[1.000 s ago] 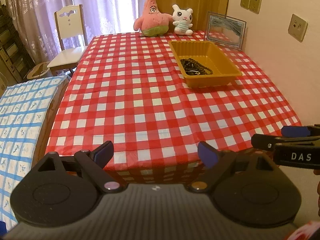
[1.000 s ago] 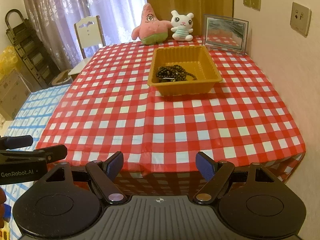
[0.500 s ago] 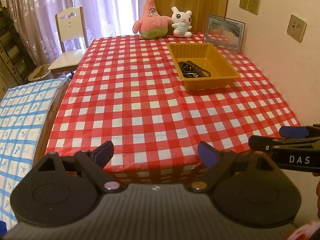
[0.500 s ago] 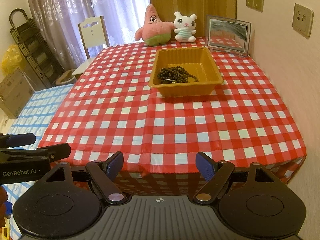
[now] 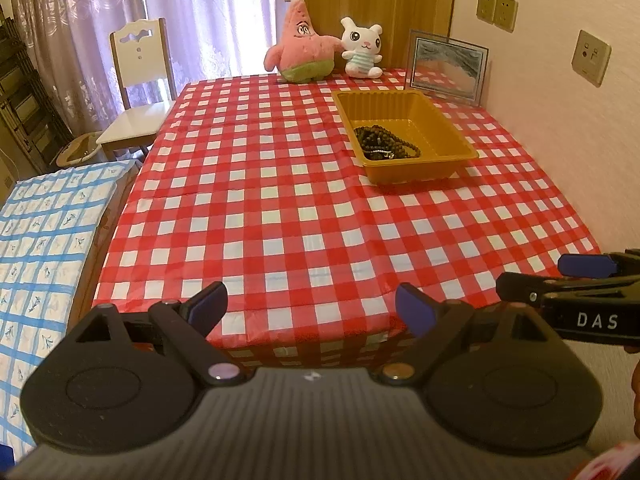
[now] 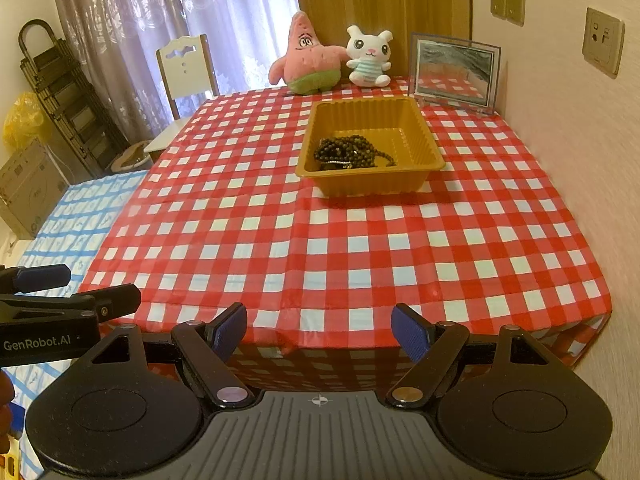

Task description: Organize jewelry

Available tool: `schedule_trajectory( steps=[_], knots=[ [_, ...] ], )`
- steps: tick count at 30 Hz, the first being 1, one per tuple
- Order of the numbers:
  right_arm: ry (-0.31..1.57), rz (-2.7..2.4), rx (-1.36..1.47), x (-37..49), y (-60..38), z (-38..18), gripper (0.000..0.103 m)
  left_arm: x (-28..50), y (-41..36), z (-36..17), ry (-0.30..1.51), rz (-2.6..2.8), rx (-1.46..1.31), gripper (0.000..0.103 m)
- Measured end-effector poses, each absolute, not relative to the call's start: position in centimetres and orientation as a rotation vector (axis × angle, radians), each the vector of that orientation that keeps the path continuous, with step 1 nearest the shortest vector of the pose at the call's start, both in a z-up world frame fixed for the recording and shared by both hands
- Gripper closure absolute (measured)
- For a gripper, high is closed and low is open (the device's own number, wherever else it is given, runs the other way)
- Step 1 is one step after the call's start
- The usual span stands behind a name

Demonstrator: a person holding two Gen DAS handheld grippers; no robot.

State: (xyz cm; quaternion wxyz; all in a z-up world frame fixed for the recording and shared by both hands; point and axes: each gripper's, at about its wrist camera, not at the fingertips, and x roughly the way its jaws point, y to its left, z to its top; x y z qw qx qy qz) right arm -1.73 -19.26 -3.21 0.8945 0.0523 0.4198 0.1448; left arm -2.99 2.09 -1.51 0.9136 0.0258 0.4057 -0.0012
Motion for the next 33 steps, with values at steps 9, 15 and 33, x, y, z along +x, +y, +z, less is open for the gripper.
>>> schedule_trajectory(
  steps=[9, 15, 33],
  knots=[
    [0.867, 0.304, 0.108, -1.69, -19.26, -3.14, 0.024, -2.98, 2.06, -1.50, 0.836, -0.002, 0.053, 0.013],
    [0.867, 0.303, 0.108, -1.71, -19.22, -3.18, 0.024, -2.87, 1.90, -1.13, 0.830, -0.004, 0.054, 0.013],
    [0.864, 0.305, 0.107, -1.57, -19.18, -3.08, 0.024, -2.81, 1.72, -1.13, 0.828, -0.003, 0.053, 0.013]
  ],
)
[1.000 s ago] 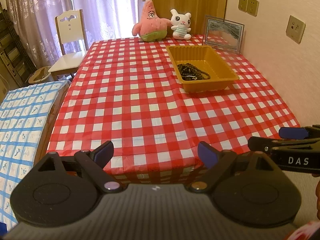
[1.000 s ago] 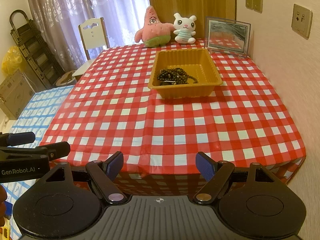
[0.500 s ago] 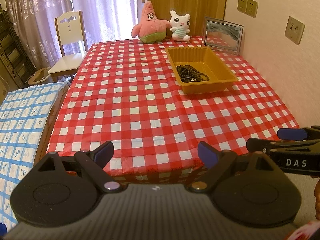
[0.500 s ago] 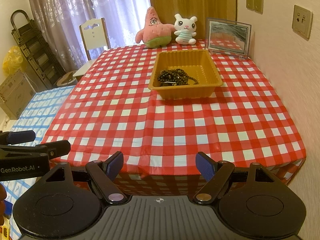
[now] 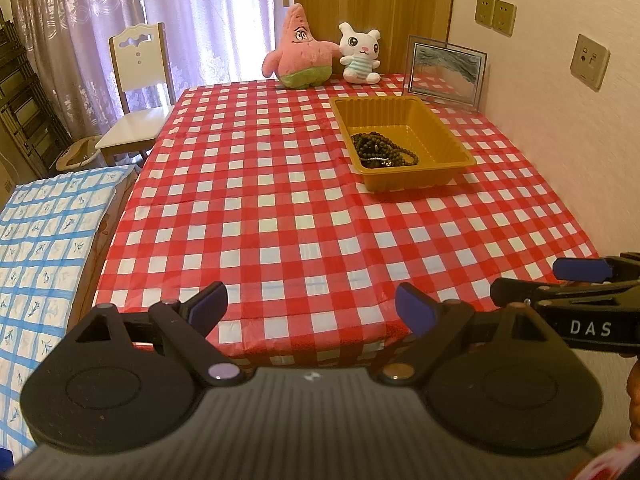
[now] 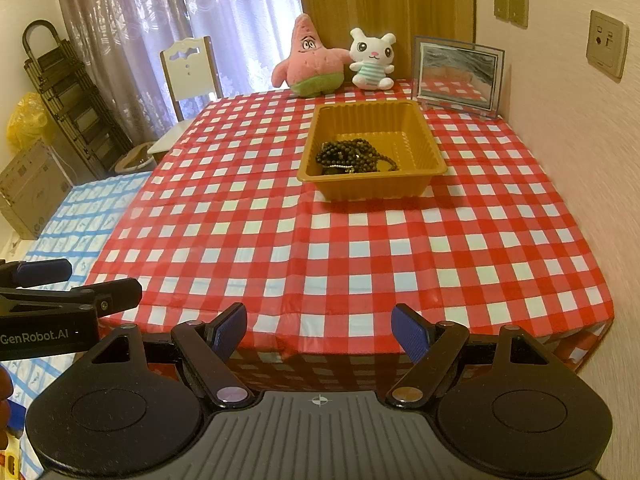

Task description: Organize jewelry

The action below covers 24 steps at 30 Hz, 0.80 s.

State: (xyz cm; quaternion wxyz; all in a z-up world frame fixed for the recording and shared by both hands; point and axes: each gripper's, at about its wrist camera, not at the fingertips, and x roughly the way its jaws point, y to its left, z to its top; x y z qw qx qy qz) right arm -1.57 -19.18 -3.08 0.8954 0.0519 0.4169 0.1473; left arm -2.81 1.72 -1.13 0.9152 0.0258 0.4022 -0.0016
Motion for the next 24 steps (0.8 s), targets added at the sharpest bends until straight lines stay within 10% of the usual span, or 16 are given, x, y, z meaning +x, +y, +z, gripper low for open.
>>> schedule_trajectory(
  steps=[24],
  knots=[
    [0.862, 0.306, 0.108, -1.43, -19.01, -2.95, 0.024, -2.52, 1.50, -0.80, 0.824, -0.002, 0.054, 0.013]
  ],
)
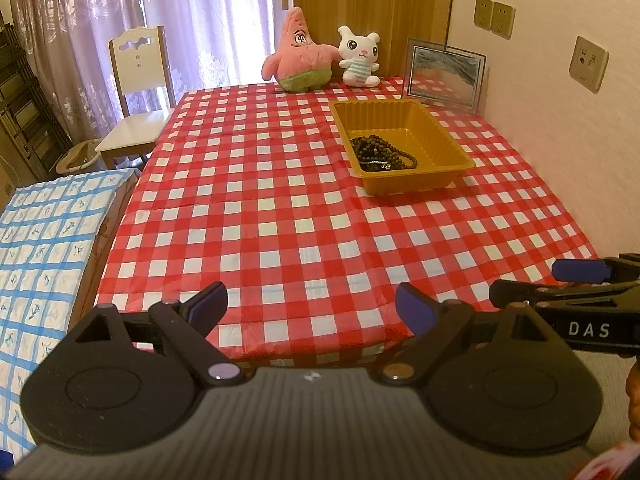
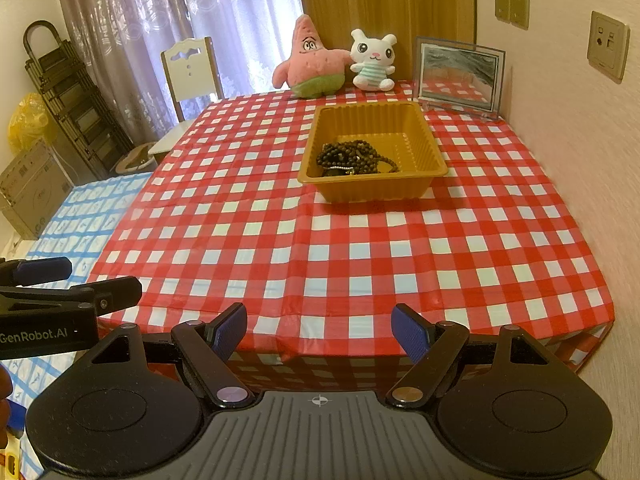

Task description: Organize jewelry

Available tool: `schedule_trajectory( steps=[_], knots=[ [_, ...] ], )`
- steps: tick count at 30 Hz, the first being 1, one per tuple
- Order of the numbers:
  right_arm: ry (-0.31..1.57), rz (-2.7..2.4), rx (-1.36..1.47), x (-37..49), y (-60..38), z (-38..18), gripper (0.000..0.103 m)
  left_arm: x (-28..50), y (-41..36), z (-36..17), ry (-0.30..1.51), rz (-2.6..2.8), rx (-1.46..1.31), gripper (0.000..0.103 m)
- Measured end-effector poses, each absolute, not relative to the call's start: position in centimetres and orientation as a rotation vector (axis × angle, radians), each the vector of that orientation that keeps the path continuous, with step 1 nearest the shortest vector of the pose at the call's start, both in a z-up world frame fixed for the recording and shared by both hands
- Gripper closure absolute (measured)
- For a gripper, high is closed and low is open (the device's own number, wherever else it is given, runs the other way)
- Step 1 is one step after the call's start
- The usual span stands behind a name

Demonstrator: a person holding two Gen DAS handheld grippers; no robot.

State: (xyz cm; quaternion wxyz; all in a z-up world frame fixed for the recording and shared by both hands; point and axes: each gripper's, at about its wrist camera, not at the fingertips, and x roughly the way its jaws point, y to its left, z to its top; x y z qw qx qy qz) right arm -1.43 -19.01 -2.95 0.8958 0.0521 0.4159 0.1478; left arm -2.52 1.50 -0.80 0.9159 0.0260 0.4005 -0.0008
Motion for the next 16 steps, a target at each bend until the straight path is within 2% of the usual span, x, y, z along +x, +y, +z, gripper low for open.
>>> schedule_trajectory(
  steps=[16],
  knots=[
    [0.862, 0.303, 0.111, -1.2, -18.9, -2.8, 0.024, -1.3, 1.4, -0.1, 0.819, -0.013, 0.059, 0.013]
  ],
)
